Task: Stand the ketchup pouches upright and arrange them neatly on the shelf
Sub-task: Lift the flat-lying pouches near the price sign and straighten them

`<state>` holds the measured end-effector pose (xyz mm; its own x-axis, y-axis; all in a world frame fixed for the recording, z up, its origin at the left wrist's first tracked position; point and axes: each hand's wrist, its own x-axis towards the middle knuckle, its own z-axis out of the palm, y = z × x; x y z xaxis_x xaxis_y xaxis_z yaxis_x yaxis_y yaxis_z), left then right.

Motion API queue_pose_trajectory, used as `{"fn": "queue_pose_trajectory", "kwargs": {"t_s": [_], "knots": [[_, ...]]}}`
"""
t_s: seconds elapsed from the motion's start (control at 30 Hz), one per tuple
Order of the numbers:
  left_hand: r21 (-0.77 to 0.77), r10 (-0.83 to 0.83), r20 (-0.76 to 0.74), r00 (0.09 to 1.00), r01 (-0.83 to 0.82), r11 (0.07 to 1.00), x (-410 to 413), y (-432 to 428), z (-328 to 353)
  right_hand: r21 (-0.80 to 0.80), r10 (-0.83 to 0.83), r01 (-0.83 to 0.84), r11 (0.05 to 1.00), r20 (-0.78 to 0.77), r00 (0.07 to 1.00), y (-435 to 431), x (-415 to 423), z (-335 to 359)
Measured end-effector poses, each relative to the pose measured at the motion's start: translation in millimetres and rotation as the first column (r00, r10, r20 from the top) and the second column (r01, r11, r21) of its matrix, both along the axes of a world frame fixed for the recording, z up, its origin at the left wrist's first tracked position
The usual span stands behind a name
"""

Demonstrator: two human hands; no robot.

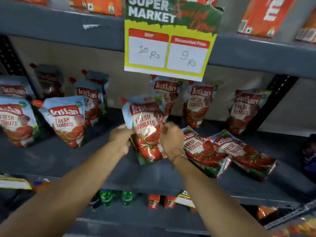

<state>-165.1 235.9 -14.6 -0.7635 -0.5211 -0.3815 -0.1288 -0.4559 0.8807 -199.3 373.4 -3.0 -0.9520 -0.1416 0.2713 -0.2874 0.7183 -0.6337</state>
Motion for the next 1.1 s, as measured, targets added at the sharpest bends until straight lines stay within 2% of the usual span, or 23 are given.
{"fn": "queue_pose_trajectory", "kwargs": {"t_s": [0.07,0.13,0.2,0.27,0.33,0.37,0.43,0.5,0.57,0.6,0.67,0.73,0.8,0.93,1.0,1.1], "knots": [[-0.066,0.065,-0.156,0.986,-0.076,0.995,4.9,-3.6,15.5,-0.182,0.027,-0.047,0.982,-0.115,0.993,-3.9,3.1,2.9],[-0.125,0.103,-0.215,0.971,-0.132,0.983,7.8,-2.8,19.2,-0.245,0.038,-0.066,0.967,-0.12,0.992,-8.6,4.7,-3.5],[-0.194,0.175,-0.121,0.977,-0.196,0.961,11.4,2.8,9.3,-0.201,0.102,-0.106,0.974,-0.027,0.994,-9.9,6.2,-19.6],[-0.253,0.286,0.048,0.957,-0.265,0.93,12.4,14.3,-5.4,-0.153,0.153,-0.14,0.978,0.077,0.985,-4.9,7.0,-34.2],[-0.164,0.376,0.212,0.902,-0.346,0.924,9.2,34.5,-17.1,-0.087,0.155,-0.148,0.985,0.093,0.983,5.6,1.1,-41.3],[-0.085,0.356,0.308,0.882,-0.347,0.934,6.3,48.0,-20.4,-0.046,0.132,-0.128,0.991,0.083,0.988,13.0,-4.4,-42.0],[0.159,0.146,0.373,0.916,-0.218,0.963,-1.4,75.8,-23.2,0.002,0.074,-0.075,0.997,0.046,0.996,27.7,-18.5,-37.7],[0.313,-0.108,0.327,0.939,0.001,0.95,-11.5,97.8,-20.8,0.197,-0.009,0.006,0.98,0.014,1.0,45.4,-37.3,-33.3],[0.362,-0.289,0.306,0.907,0.17,0.916,-21.0,109.7,-18.9,0.473,-0.182,0.127,0.872,0.071,0.981,65.4,-52.7,-26.5],[0.381,-0.372,0.303,0.877,0.246,0.891,-25.2,116.2,-17.3,0.554,-0.277,0.151,0.819,0.15,0.949,77.9,-59.0,-22.7],[0.398,-0.484,0.308,0.819,0.351,0.847,-34.3,123.3,-18.2,0.597,-0.37,0.127,0.792,0.304,0.878,102.0,-67.3,-18.0],[0.392,-0.54,0.312,0.782,0.412,0.823,-41.6,131.2,-21.0,0.553,-0.342,0.097,0.827,0.359,0.868,120.8,-73.2,-17.0],[0.364,-0.536,0.332,0.776,0.419,0.832,-50.4,139.3,-24.3,0.516,-0.3,0.085,0.852,0.348,0.888,131.1,-78.9,-15.3],[0.275,-0.383,0.305,0.872,0.304,0.912,-59.4,153.2,-24.7,0.382,-0.223,0.087,0.92,0.328,0.918,141.1,-85.3,-12.8],[0.169,-0.264,0.26,0.929,0.225,0.96,-69.5,157.1,-20.8,0.248,-0.184,0.109,0.963,0.301,0.936,149.4,-88.5,-11.5],[-0.099,-0.076,0.115,0.99,0.088,0.991,-83.5,154.6,-2.6,0.004,-0.153,0.154,0.988,0.141,0.978,153.4,-87.4,-4.2]]}}
